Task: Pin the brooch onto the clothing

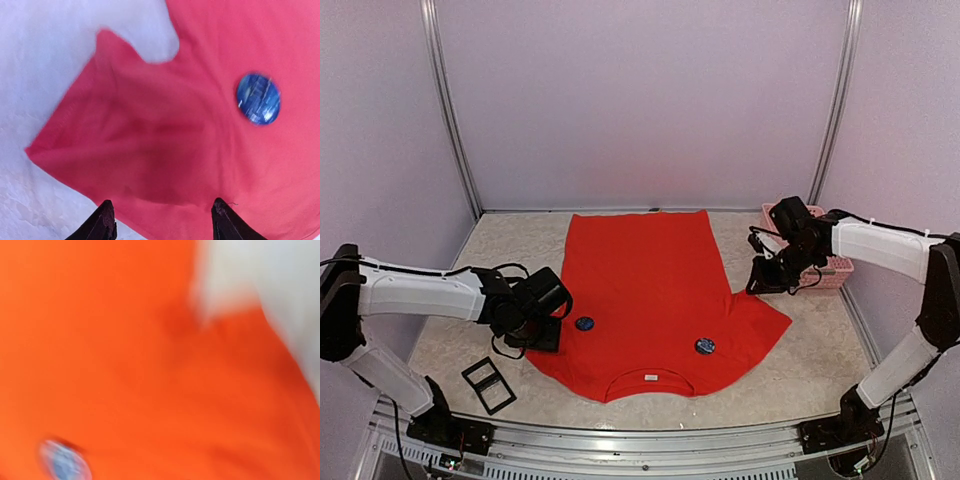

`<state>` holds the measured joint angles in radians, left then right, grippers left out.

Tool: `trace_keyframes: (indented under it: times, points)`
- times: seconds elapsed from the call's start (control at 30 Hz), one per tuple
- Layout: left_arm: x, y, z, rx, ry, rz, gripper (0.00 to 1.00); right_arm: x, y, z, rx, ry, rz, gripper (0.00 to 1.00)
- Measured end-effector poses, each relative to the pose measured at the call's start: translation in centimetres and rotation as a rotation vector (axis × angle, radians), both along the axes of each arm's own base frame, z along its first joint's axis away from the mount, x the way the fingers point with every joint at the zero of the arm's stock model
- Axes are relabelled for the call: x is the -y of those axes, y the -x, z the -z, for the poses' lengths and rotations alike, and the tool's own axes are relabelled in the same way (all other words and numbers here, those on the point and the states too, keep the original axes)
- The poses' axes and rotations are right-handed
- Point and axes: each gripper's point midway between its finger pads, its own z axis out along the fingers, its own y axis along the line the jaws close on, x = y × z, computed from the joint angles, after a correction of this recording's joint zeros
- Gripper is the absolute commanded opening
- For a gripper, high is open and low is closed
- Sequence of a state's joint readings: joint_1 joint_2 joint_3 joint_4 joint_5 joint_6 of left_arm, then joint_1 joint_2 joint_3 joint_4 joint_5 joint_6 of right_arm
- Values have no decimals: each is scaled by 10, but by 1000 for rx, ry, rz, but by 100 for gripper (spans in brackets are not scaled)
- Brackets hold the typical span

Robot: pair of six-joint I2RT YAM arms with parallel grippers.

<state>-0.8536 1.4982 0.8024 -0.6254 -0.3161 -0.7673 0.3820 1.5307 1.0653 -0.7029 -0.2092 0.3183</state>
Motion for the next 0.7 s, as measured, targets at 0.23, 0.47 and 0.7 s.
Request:
trace_keyframes:
  times: [0.23, 0.47, 0.7]
  points:
    - [-65, -86, -143, 429, 161, -319, 72, 18, -64, -136, 476, -229, 51, 99]
    - [-153, -75, -150, 629, 107, -526, 77, 132, -76, -138, 757, -144, 378, 99]
    - [-192, -49, -120, 664, 102, -661, 79, 169, -51, -111, 842, -40, 561, 99]
